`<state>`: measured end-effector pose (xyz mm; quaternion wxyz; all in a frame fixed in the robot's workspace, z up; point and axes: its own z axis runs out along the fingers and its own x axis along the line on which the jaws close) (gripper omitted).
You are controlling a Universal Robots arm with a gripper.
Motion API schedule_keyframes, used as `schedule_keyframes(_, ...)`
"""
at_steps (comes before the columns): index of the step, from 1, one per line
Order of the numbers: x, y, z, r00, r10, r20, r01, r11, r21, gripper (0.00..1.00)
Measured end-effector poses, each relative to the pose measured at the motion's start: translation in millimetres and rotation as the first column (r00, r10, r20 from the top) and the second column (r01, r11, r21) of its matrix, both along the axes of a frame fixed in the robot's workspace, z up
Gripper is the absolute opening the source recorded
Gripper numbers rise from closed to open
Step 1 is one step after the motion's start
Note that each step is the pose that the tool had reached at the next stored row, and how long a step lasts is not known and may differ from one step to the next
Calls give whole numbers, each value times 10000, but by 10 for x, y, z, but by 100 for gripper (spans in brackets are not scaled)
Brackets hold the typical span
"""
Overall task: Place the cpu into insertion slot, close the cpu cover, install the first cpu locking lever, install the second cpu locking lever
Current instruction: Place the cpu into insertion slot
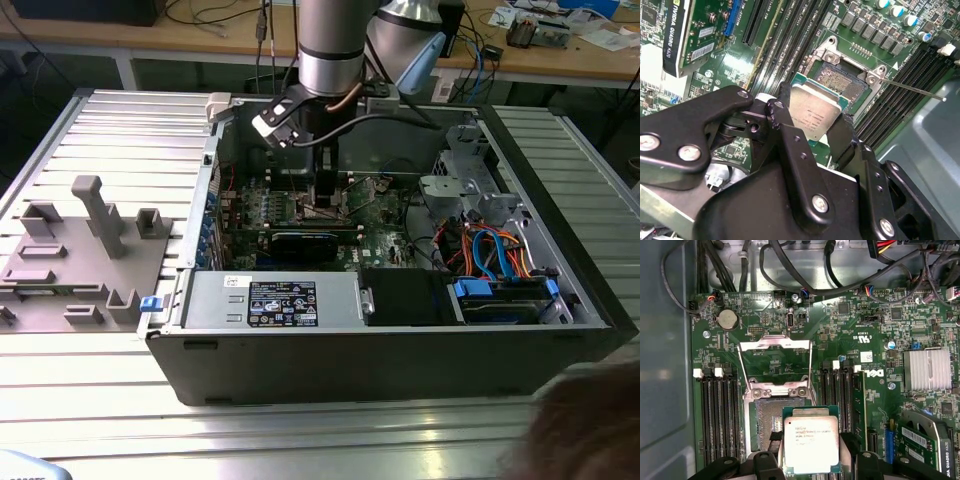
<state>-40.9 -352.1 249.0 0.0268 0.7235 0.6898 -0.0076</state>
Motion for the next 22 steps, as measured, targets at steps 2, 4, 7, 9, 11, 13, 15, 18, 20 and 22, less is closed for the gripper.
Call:
schedule_keyframes(2,-6,0,-9,10000,1,0,-1,10000,1,54)
schedule_keyframes(4,-12,0,-18,10000,1,0,-1,10000,0,54)
schedule_keyframes(7,-14,0,-23,10000,1,0,-1,10000,0,54)
schedule_keyframes(9,-16,0,-26,10000,0,0,0,10000,0,54)
schedule_keyframes(11,-18,0,-30,10000,1,0,-1,10000,1,54)
schedule_keyframes(13,-19,0,-33,10000,1,0,-1,10000,0,54)
schedule_keyframes(15,-20,0,-37,10000,1,0,-1,10000,0,54)
schedule_keyframes(18,-21,0,-41,10000,1,0,-1,10000,1,54)
schedule_keyframes(20,-22,0,-43,10000,1,0,-1,10000,1,54)
schedule_keyframes(22,-24,0,-47,10000,1,1,-1,10000,1,54)
